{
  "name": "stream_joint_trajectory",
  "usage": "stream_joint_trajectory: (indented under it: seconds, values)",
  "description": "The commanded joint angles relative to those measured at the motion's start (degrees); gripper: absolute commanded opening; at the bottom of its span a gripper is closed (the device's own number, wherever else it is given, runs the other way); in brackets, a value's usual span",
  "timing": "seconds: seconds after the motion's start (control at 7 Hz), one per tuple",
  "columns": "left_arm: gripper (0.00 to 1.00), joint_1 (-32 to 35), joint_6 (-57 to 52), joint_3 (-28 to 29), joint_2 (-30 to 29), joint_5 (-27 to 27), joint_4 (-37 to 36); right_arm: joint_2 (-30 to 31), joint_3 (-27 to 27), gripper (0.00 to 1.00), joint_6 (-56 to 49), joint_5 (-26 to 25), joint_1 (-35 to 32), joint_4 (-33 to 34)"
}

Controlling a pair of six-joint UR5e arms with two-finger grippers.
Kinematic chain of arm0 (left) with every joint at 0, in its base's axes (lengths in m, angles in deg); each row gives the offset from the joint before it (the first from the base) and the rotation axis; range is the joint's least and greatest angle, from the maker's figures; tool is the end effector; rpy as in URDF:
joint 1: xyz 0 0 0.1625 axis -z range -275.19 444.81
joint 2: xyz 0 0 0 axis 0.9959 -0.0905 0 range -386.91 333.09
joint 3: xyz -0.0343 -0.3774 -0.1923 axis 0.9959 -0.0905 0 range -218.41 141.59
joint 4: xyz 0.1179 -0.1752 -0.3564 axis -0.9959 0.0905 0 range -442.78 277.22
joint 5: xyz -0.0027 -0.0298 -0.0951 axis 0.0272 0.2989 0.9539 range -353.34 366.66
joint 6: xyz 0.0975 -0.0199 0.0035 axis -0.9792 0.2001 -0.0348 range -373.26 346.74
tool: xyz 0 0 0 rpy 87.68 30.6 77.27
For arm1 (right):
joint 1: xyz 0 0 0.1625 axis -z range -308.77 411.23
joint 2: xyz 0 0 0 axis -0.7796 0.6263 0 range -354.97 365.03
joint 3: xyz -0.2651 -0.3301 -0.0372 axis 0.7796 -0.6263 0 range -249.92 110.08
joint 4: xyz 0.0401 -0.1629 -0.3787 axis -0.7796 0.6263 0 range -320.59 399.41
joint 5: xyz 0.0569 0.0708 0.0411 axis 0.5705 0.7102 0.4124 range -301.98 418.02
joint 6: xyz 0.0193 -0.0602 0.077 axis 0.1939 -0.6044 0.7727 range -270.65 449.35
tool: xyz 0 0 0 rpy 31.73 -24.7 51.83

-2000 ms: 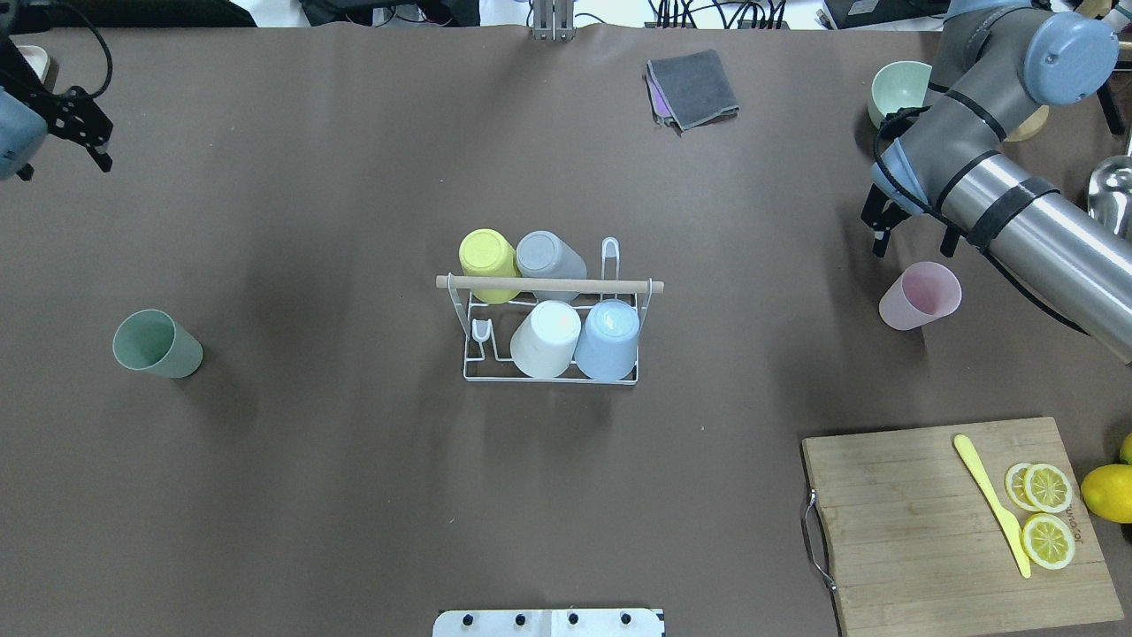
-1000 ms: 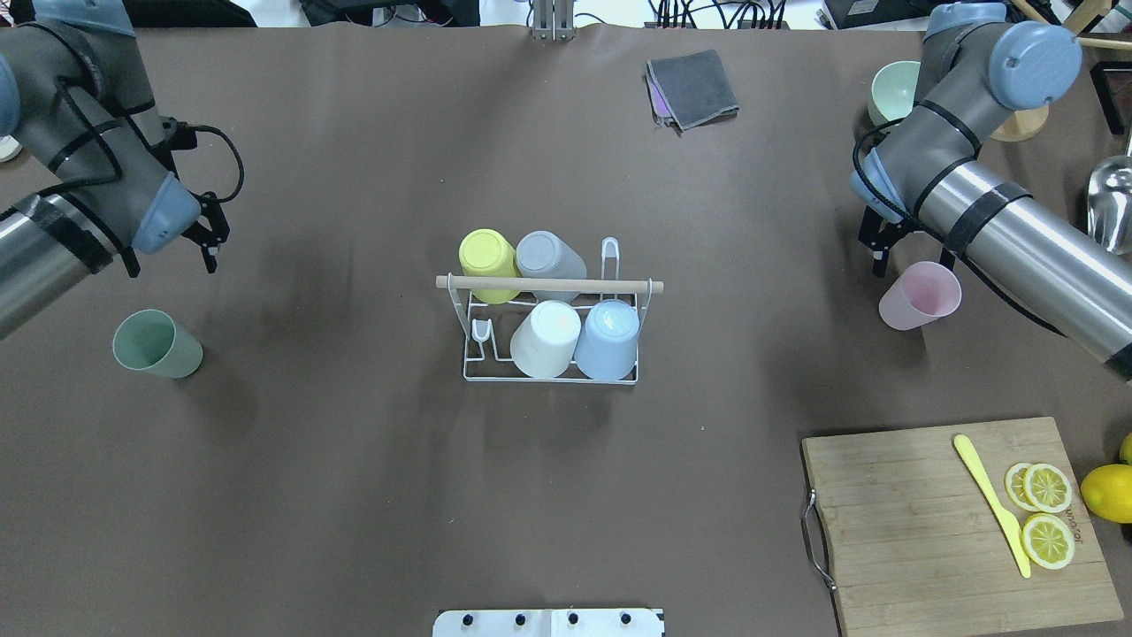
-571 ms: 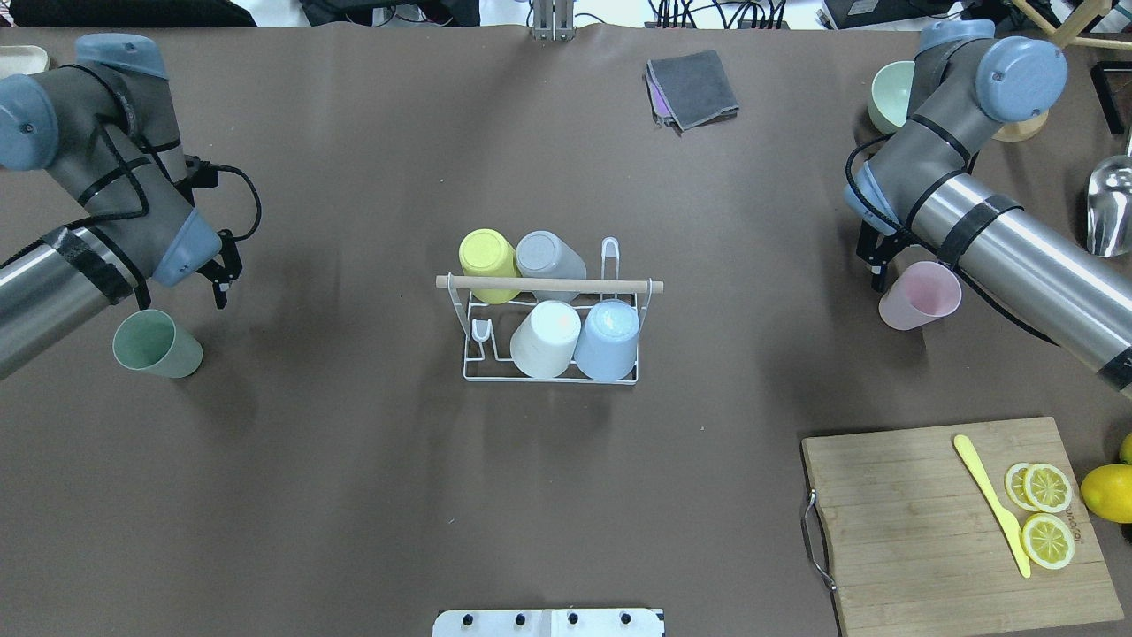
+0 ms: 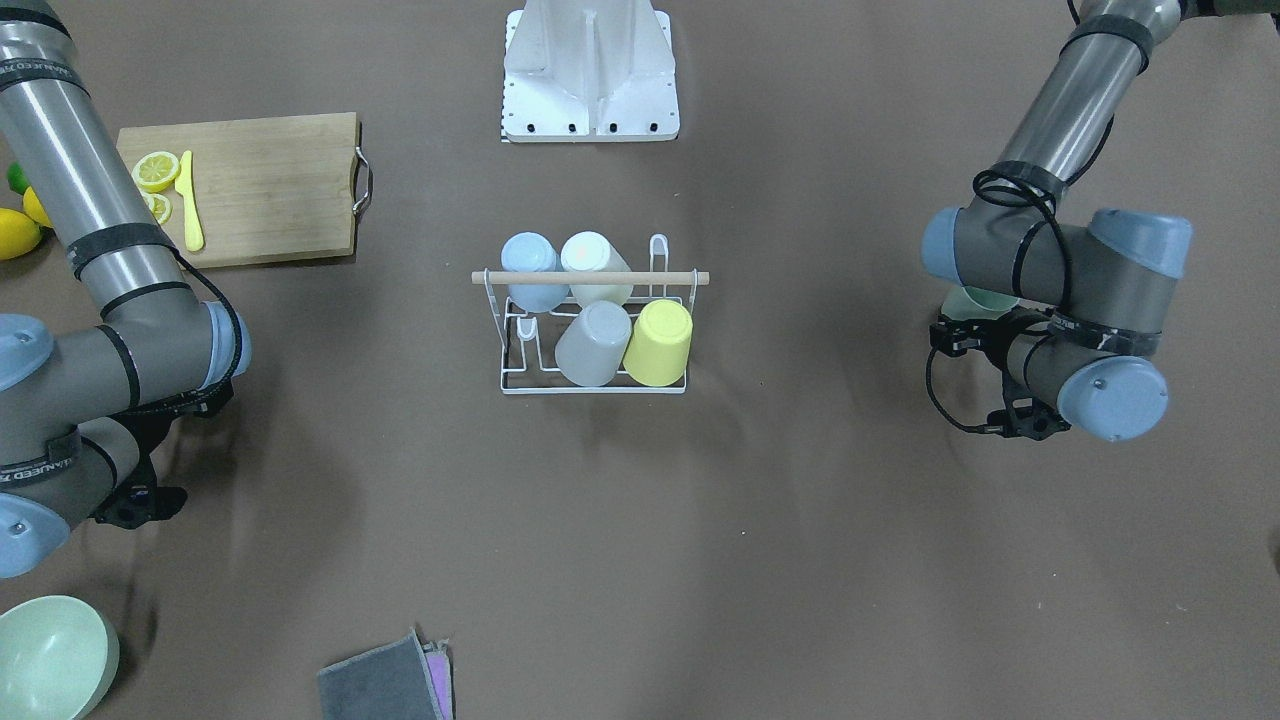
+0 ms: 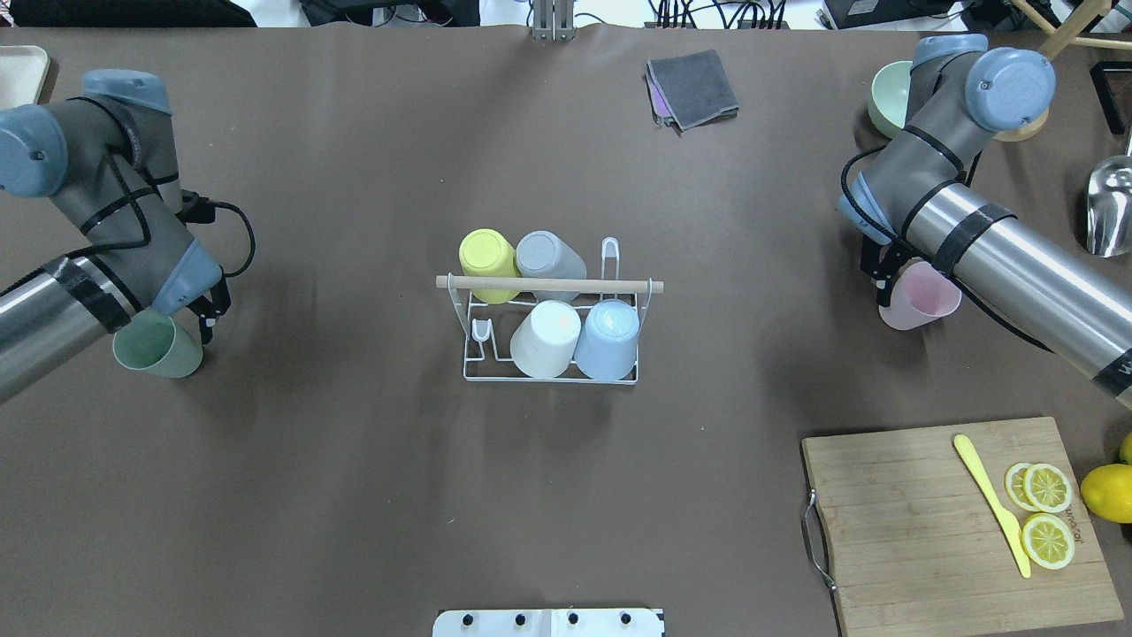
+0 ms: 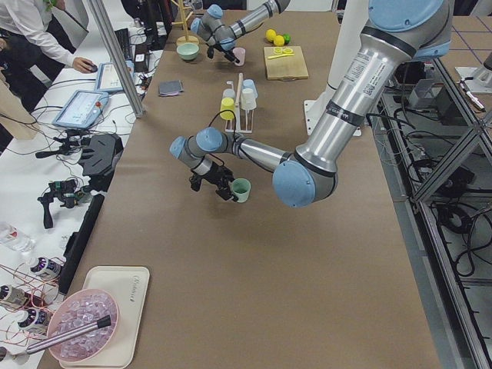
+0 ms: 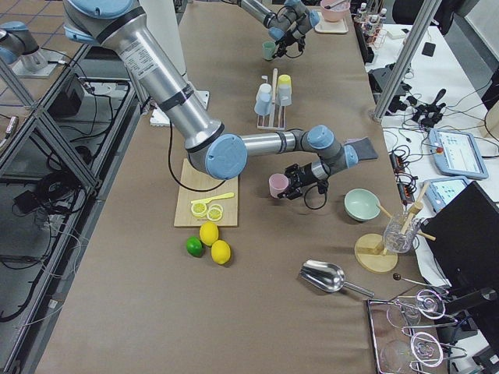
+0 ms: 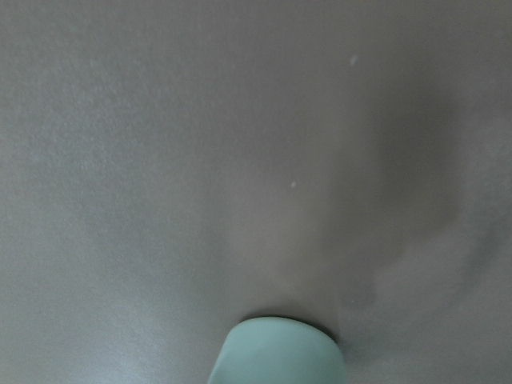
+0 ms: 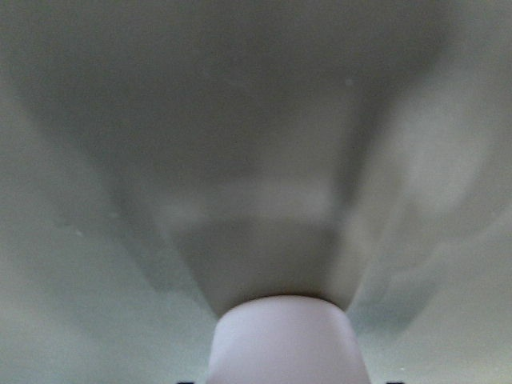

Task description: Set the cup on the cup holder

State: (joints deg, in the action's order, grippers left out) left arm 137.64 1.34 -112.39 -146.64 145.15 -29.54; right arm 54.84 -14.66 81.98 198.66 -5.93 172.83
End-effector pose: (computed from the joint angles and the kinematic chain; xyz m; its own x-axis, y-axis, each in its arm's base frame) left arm 0.3506 -0.5596 0.5382 0.8226 -0.0234 -0.5681 -0.3602 0.7516 -0.5526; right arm -0.3347 -0.6223 0.5612 0.7294 -0.0296 0.6835 0.5255 0.6639 -0.5320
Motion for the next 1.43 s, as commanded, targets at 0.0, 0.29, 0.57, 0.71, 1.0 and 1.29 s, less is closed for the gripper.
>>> stream_joint_trajectory:
  seconds: [0.0, 0.29, 0.57, 0.71, 1.0, 1.29]
  values:
    - [0.98, -1.8, 0.0, -1.1, 1.6, 0.0, -0.2, -0.1, 0.3, 0.37, -0.3, -0.2, -0.1, 0.5]
    - [0.75, -2.8, 0.0, -1.9, 2.5, 0.0, -0.1, -0.2, 3.0, 0.35, -0.4, -0.1, -1.9, 0.2]
    - [0.02, -2.7, 0.8, -1.9, 2.6, 1.5, -0.7, 1.3, 9.7, 0.36, -2.6, 1.9, -5.8, -2.4]
    - [0.0, -2.3, 0.6, -2.1, 2.4, 4.4, -4.1, 2.9, 11.8, 0.36, -4.0, 6.1, -6.4, -4.7]
    - [0.0, 5.6, 0.0, -5.4, 2.4, 8.5, -3.4, 3.8, 12.1, 0.37, -3.9, 17.6, -6.8, -13.3]
    - [0.0, 13.2, 1.3, -5.7, 0.7, 11.9, 2.2, 4.7, 12.2, 0.36, -3.8, 28.0, -7.0, -23.2]
